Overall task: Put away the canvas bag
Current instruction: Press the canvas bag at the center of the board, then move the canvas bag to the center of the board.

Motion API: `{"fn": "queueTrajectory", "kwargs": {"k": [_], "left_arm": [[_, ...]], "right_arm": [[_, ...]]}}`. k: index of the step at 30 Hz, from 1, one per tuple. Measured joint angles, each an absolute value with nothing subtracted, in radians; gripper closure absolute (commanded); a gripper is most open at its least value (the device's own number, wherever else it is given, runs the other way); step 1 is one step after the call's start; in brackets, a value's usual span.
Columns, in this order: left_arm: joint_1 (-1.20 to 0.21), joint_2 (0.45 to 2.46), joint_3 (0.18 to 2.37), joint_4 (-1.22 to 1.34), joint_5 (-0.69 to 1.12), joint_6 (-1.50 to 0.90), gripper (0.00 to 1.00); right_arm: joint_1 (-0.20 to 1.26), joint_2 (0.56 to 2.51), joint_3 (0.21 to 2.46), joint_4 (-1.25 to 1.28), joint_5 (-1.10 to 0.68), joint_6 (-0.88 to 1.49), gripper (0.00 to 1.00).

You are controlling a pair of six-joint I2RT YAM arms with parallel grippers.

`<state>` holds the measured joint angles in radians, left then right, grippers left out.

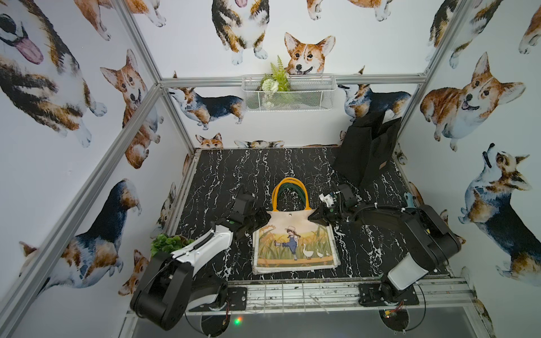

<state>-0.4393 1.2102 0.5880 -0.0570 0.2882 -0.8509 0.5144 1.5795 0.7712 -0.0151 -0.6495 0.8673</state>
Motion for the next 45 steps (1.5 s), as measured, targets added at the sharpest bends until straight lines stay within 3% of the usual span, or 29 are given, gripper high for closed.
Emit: {"fn": "queueTrajectory", "kwargs": {"k": [2,3,8,14,19,29,45], "left_arm": [[-0.439,1.15,0.623,-0.129,0.275,-0.827,0.49],[-0.439,1.13,0.628,-0.154,0.273,-0.814,0.46],[-0.439,1.029,0.566,-0.306,0.283,-0.789,0.45],[-0.444,0.871,0.435,-0.414,0.289,-0.816,0.45],[-0.447,0.814,0.397,-0.456,0.285,-0.83,0.43],[-0.465,0.844,0.382,-0.462,0.279,-0.83,0.36],[-0.497,0.974,0.411,-0.505,0.186,-0.854,0.42]], "right_arm": [[0.515,1.515,0.816,-0.146,-0.601,0.816,0.65],[0.515,1.493,0.828,-0.2,-0.58,0.795,0.63],[0.514,1.359,0.76,-0.467,-0.47,0.719,0.51],[0.515,1.163,0.602,-0.605,-0.42,0.707,0.42],[0.515,1.087,0.542,-0.624,-0.413,0.708,0.41],[0.515,1.153,0.511,-0.586,-0.422,0.715,0.42],[0.515,1.224,0.504,-0.496,-0.465,0.734,0.49]]}}
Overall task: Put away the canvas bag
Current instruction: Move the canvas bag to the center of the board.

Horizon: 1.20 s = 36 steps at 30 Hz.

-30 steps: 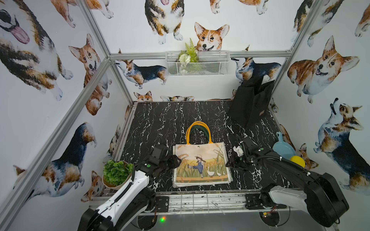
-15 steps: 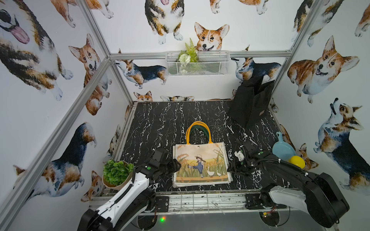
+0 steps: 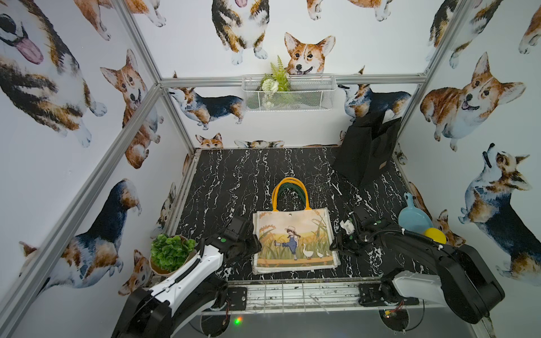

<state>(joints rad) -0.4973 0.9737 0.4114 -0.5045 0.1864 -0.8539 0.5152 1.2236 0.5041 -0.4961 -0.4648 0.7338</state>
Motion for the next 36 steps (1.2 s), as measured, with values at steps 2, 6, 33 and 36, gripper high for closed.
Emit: {"fn": "queueTrajectory", "kwargs": {"k": [2,6,33,36], "left_arm": [[-0.499,1.0,0.407,-0.467,0.204,-0.868,0.43],[-0.501,1.041,0.411,-0.416,0.212,-0.881,0.45],[-0.257,1.607,0.847,-0.324,0.138,-0.656,0.7],[-0.217,1.699,0.942,-0.281,0.159,-0.633,0.7]], "right_arm": [[0.515,1.23,0.5,-0.477,-0.476,0.738,0.5],[0.515,1.25,0.504,-0.458,-0.495,0.76,0.5],[0.48,1.813,1.134,-0.57,-0.368,0.691,0.55],[0.454,1.911,1.243,-0.574,-0.372,0.679,0.55]]}}
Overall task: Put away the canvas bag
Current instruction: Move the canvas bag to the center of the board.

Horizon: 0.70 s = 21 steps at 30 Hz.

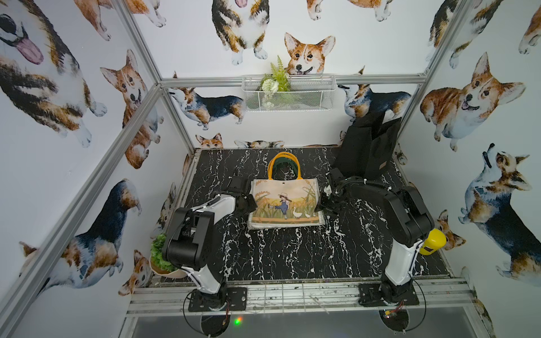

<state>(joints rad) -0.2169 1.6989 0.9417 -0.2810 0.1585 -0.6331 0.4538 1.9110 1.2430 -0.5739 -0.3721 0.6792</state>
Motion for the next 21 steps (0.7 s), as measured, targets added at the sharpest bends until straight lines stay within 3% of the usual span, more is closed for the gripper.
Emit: {"fn": "queueTrajectory", "kwargs": {"k": [9,12,21], "left_arm": [[-0.175,1.844,1.132,-0.258,0.181,-0.606,0.71],[-0.169,1.853,1.153,-0.258,0.202,-0.606,0.63],[-0.166,1.592,1.026,-0.255,0.336,-0.613,0.5]], "right_arm": [[0.414,2.074,1.494,-0.625,-0.39,0.657,0.54],[0.414,2.075,1.53,-0.648,-0.391,0.657,0.5],[0.41,1.832,1.546,-0.735,-0.364,0.598,0.45]]}}
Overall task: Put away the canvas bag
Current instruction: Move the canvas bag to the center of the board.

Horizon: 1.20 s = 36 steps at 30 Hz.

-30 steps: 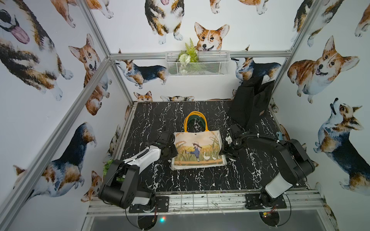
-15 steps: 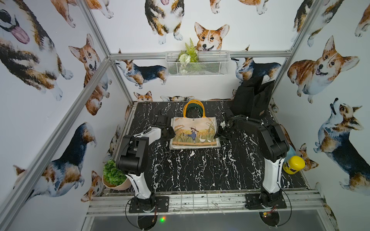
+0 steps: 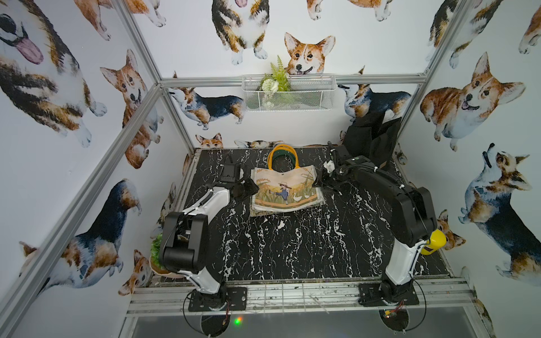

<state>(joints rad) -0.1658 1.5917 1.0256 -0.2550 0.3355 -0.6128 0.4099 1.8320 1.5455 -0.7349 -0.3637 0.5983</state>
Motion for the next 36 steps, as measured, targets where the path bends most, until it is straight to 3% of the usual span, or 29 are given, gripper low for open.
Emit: {"fn": "queueTrajectory", "kwargs": {"k": [8,19,29,36], "left_arm": [[-0.165,1.273,0.823,-0.303,0.41,-0.622,0.49],[-0.205,1.027,0.743,-0.358,0.456,-0.683,0.5],[-0.57,1.083,0.617,-0.294,0.339,-0.816,0.54],[-0.607,1.273,0.579,-0.189,0.27,-0.859,0.62]], "right_arm": [[0.234,1.583,1.641,-0.901,-0.241,0.51,0.42],[0.149,1.65,1.806,-1.017,-0.038,0.439,0.42],[0.145,1.746,1.92,-1.023,0.168,0.361,0.41],[0.123,1.832,1.982,-1.022,0.208,0.321,0.43]]}}
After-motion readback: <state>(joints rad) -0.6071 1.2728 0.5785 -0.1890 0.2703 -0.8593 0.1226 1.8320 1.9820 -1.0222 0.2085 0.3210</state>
